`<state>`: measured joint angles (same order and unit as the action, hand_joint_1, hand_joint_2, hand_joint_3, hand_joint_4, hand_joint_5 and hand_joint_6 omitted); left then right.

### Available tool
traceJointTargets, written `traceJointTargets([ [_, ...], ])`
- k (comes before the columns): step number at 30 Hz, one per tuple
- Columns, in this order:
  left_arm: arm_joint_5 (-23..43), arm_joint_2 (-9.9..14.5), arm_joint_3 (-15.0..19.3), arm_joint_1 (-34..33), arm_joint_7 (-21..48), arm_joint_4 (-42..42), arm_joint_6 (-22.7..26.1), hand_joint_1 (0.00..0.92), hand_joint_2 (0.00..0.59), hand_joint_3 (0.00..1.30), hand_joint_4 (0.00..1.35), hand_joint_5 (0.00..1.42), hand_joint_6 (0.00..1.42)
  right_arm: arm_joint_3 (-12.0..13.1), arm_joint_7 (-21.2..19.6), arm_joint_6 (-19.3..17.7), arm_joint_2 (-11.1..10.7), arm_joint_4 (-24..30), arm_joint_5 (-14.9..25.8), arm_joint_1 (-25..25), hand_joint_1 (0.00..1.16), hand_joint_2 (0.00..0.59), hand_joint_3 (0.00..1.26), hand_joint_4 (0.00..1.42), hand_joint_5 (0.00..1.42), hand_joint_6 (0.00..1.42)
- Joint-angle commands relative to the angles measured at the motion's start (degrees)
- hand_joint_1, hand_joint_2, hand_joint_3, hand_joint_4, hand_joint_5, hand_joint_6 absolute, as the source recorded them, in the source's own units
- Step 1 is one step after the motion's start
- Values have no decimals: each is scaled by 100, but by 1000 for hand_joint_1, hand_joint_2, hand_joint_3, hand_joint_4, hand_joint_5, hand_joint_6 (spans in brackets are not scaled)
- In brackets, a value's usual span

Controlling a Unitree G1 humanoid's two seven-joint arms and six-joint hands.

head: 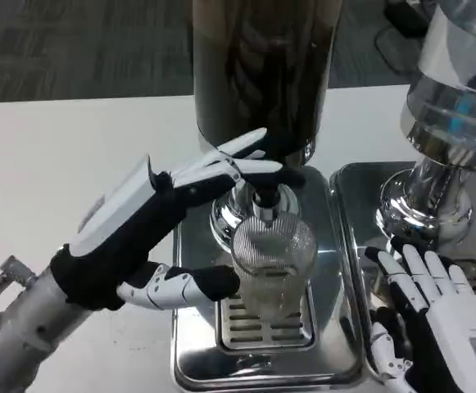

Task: Grasp the cup under the faucet to collect the drink, then remove the cup.

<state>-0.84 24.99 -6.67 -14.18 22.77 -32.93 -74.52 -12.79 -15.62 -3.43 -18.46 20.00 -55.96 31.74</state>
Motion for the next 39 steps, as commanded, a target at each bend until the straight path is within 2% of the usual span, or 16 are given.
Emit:
traceJointTargets([
  [1, -741, 91, 113, -48, 2, 180, -431, 0, 174, 342, 104, 346, 255, -20, -77, 23, 20, -42, -35, 13, 0, 580, 105, 0, 0, 0],
  [14, -1876, 200, 213, -111, -602, 516, -656, 0, 204, 327, 82, 314, 229, -27, -97, 42, 72, -70, -4, 8, 0, 580, 105, 0, 0, 0],
  [33, -2293, 642, -286, -347, -816, 725, -442, 0, 244, 312, 62, 296, 209, -49, -204, 66, 162, -197, 45, -57, 0, 580, 105, 0, 0, 0],
  [36, -2312, 649, -298, -354, -866, 731, -432, 0, 246, 312, 61, 296, 209, 40, -184, 84, 267, -188, 307, -12, 0, 580, 105, 0, 0, 0],
  [39, -2326, 654, -310, -346, -920, 739, -412, 0, 246, 312, 61, 296, 209, 231, -121, -49, 425, -202, 1035, 23, 13, 558, 88, 0, 0, 0],
])
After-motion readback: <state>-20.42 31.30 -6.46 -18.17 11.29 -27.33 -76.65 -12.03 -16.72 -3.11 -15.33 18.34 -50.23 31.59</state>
